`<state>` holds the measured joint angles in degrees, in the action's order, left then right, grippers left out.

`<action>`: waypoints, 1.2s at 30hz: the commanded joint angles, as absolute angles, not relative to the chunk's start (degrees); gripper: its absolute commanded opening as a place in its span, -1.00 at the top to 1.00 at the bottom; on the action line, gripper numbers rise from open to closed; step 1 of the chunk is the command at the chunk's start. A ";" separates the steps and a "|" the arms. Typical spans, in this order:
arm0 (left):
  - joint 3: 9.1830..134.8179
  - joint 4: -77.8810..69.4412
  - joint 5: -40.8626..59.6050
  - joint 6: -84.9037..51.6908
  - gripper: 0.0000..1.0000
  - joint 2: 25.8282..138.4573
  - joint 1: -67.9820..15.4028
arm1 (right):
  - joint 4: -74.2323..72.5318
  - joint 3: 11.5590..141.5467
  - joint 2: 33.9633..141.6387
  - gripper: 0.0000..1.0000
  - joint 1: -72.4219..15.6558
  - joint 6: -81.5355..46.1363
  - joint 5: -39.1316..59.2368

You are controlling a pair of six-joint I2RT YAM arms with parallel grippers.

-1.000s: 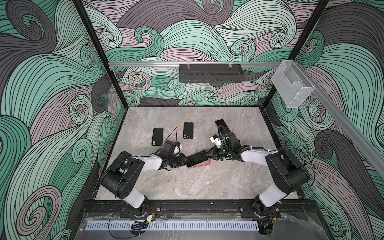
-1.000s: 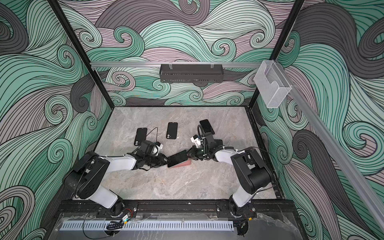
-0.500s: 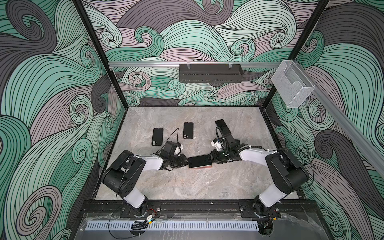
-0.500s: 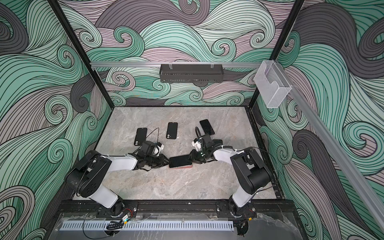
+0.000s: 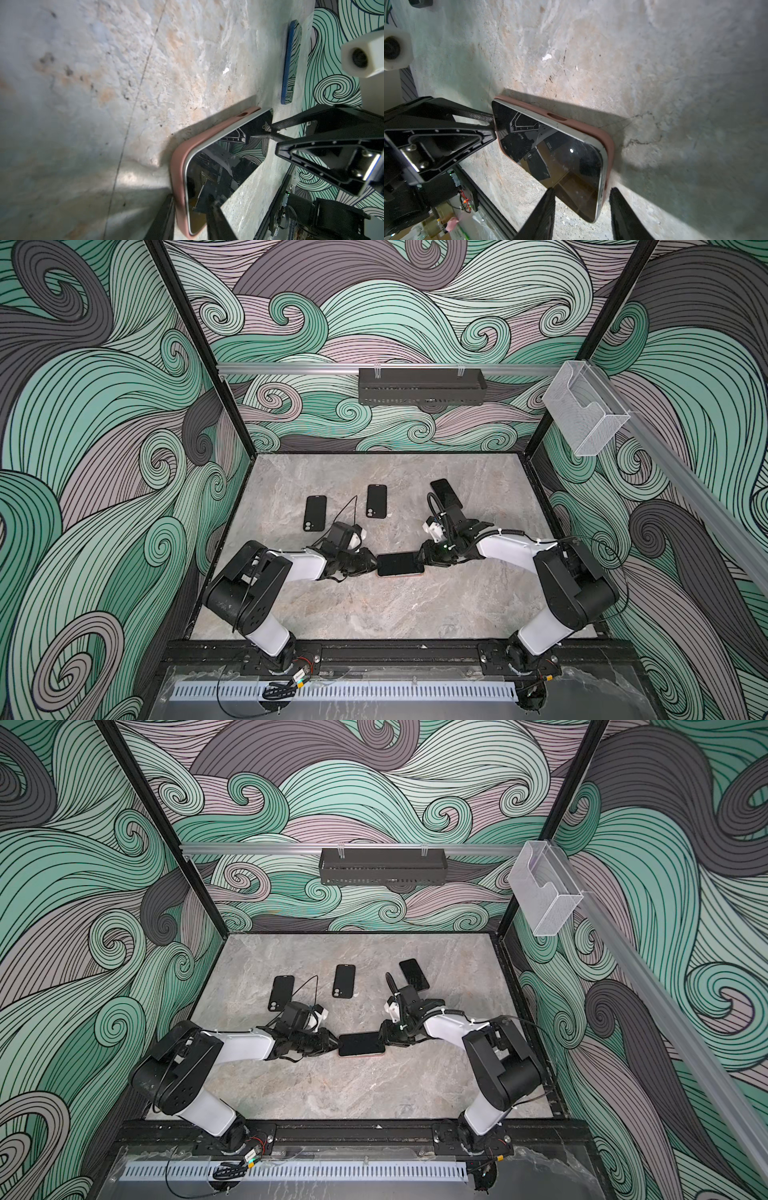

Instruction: Put the phone into the phone case

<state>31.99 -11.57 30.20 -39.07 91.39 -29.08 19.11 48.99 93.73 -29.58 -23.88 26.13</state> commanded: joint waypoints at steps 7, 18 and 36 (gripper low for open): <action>32.80 -5.71 28.92 -36.42 0.39 89.44 -29.54 | 26.94 51.14 91.68 0.24 -31.57 -20.64 18.88; 33.57 -6.81 30.06 -36.21 0.46 91.77 -29.62 | 25.03 49.66 93.94 0.57 -32.85 -21.26 19.15; 33.63 -7.38 31.20 -36.08 0.56 92.93 -31.64 | 21.62 49.39 99.05 0.77 -34.53 -21.63 26.01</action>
